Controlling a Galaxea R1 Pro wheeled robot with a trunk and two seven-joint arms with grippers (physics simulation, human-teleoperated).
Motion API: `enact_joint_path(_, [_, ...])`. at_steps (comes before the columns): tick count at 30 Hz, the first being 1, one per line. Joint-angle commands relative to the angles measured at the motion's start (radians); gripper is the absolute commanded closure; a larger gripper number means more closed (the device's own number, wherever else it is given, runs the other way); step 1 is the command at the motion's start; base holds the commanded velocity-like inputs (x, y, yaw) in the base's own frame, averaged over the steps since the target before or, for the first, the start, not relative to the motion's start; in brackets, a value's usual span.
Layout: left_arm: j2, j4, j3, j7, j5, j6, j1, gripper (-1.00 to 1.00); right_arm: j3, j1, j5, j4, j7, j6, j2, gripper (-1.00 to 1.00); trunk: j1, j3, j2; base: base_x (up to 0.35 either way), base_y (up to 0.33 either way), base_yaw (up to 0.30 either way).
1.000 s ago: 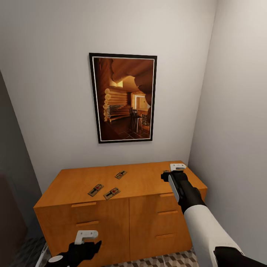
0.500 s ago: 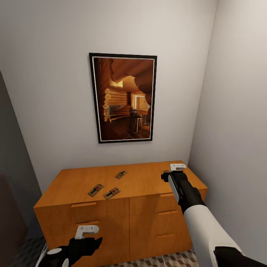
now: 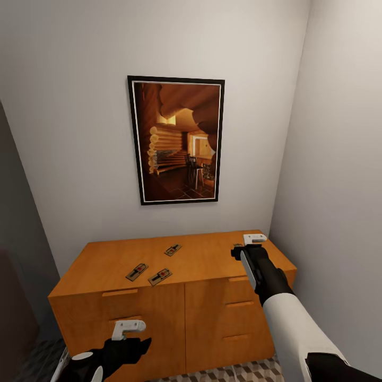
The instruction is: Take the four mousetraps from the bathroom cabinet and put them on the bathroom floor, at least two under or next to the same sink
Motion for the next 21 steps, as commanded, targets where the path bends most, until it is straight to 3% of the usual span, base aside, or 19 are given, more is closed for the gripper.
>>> enact_joint_path(1, [-0.006, -0.002, 0.000, 0.001, 0.006, 0.013, -0.001, -1.00, -0.003, -0.001, 0.010, -0.001, 0.004, 0.006, 0.001, -1.00, 0.000, -0.001, -0.001, 0.000, 0.000, 0.000])
enact_joint_path(8, [-0.031, -0.004, -0.003, 0.002, 0.006, 0.074, -0.025, -1.00, -0.003, -0.001, 0.012, -0.001, 0.003, 0.003, 0.000, -1.00, 0.000, -0.001, -0.001, 0.000, 0.000, 0.000])
enact_joint_path(21, [-0.043, -0.004, -0.002, 0.002, 0.006, 0.202, -0.190, -1.00, -0.003, -0.001, 0.012, -0.001, -0.015, -0.009, 0.000, -1.00, 0.000, -0.001, -0.001, 0.000, 0.000, 0.000])
